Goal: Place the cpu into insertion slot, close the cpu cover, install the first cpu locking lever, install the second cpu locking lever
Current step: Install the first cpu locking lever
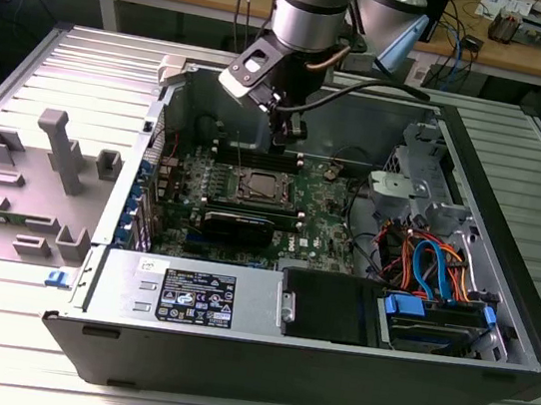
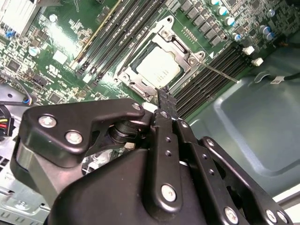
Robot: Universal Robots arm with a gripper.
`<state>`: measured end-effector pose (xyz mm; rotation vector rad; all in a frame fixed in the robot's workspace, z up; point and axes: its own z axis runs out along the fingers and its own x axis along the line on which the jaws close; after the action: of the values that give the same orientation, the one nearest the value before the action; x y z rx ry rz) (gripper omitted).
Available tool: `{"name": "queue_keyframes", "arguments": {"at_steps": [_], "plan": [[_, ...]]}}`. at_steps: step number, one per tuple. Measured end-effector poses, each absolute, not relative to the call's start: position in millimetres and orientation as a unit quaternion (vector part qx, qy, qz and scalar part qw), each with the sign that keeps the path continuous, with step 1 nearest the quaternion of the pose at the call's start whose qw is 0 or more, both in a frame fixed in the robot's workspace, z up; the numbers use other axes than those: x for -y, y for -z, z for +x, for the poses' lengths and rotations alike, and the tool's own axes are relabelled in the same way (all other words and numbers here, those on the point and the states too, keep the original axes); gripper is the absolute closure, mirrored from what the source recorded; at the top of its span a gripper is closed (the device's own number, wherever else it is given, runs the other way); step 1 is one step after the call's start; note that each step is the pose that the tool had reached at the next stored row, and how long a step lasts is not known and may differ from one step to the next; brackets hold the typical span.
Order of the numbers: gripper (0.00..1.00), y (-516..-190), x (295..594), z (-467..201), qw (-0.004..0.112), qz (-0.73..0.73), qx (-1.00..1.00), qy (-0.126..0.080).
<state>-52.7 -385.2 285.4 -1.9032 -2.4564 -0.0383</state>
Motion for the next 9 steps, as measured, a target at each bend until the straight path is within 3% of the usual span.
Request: {"name": "queue_keyframes", "arguments": {"at_steps": [9], "plan": [[0.89, -285.4, 385.2, -52.7, 0.017, -0.577, 0.817, 0.012]]}}
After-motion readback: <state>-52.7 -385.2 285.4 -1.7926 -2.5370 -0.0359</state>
